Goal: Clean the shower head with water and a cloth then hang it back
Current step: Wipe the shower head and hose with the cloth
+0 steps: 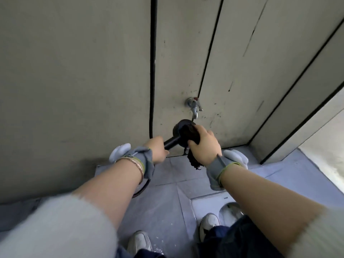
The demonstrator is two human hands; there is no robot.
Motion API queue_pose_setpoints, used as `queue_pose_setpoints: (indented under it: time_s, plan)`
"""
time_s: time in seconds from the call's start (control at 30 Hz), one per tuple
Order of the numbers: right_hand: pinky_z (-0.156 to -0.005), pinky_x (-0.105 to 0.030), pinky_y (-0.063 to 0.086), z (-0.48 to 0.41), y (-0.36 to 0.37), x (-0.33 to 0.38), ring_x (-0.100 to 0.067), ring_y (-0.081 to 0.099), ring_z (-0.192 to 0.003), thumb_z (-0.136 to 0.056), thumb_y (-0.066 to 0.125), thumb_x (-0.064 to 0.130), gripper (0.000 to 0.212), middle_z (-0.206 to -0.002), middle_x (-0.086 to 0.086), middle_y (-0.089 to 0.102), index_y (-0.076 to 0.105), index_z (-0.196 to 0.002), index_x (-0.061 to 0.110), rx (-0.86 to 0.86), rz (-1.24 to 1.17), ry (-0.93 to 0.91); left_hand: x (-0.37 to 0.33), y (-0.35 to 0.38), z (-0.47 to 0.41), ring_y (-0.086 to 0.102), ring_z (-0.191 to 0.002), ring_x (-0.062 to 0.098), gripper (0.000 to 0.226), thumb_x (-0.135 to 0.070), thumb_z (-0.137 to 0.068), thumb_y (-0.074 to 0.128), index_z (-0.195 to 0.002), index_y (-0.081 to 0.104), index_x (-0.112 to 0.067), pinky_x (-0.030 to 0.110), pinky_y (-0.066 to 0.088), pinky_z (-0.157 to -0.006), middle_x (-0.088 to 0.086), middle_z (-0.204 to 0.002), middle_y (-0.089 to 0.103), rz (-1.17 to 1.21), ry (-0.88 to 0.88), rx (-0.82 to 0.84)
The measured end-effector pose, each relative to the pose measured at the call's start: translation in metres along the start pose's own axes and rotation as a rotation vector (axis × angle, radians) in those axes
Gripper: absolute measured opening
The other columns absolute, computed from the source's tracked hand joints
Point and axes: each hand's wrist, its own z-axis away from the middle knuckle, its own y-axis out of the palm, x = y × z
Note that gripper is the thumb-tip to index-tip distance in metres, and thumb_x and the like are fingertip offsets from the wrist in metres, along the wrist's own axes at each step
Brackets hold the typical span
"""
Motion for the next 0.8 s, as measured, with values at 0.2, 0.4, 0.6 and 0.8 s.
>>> queue_pose_setpoints:
  time_s: [0.2,0.4,0.6,0.8]
  plan:
    - [-0.077,-0.037,0.049,0.029,-0.025,0.011,-0.031,0.056,-0.098,-0.079,0.059,0.027,0.047,-0.111,-0.008,0.054,0.048,-0.126,0.027,-0.103,-0.076,-0.269,-0.037,-0.012,0.029,0.064,-0.091,0.035,0.020,-0.019,-0.079,0.064,-0.090,0.062,-0.002,0.034,0.047,-0.071,0.019,-0.095,0.068,0.106,0.036,-0.145]
    - [-0.071,-0.029,0.041,0.007,-0.035,-0.005,-0.021,0.056,-0.087,-0.076,0.055,0.022,0.032,-0.108,-0.005,0.061,0.058,-0.108,0.026,-0.378,-0.531,0.089,-0.048,-0.006,0.033,0.052,-0.074,0.025,0.022,-0.020,-0.074,0.067,-0.079,0.047,-0.012,0.028,0.037,-0.061,0.007,-0.081,0.052,0.133,0.009,-0.170]
    - [-0.075,-0.029,0.042,0.000,-0.026,0.016,-0.019,0.054,-0.089,-0.076,0.056,0.013,0.037,-0.110,-0.006,0.059,0.056,-0.113,0.021,-0.251,-0.536,-0.055,-0.034,0.000,0.021,0.053,-0.044,0.024,0.026,-0.012,-0.072,0.062,-0.075,0.037,-0.016,0.024,0.041,-0.037,0.010,-0.071,0.052,0.456,-0.076,-0.174]
    - [-0.065,-0.029,0.048,-0.006,0.000,0.040,-0.016,0.059,-0.076,-0.072,0.066,0.033,0.017,-0.073,0.011,0.059,0.053,-0.082,0.027,-0.149,-0.487,-0.079,-0.003,-0.002,0.006,0.063,-0.078,0.037,0.020,-0.024,-0.072,0.061,-0.078,0.042,-0.017,0.037,0.049,-0.063,0.009,-0.076,0.054,0.411,-0.125,-0.341]
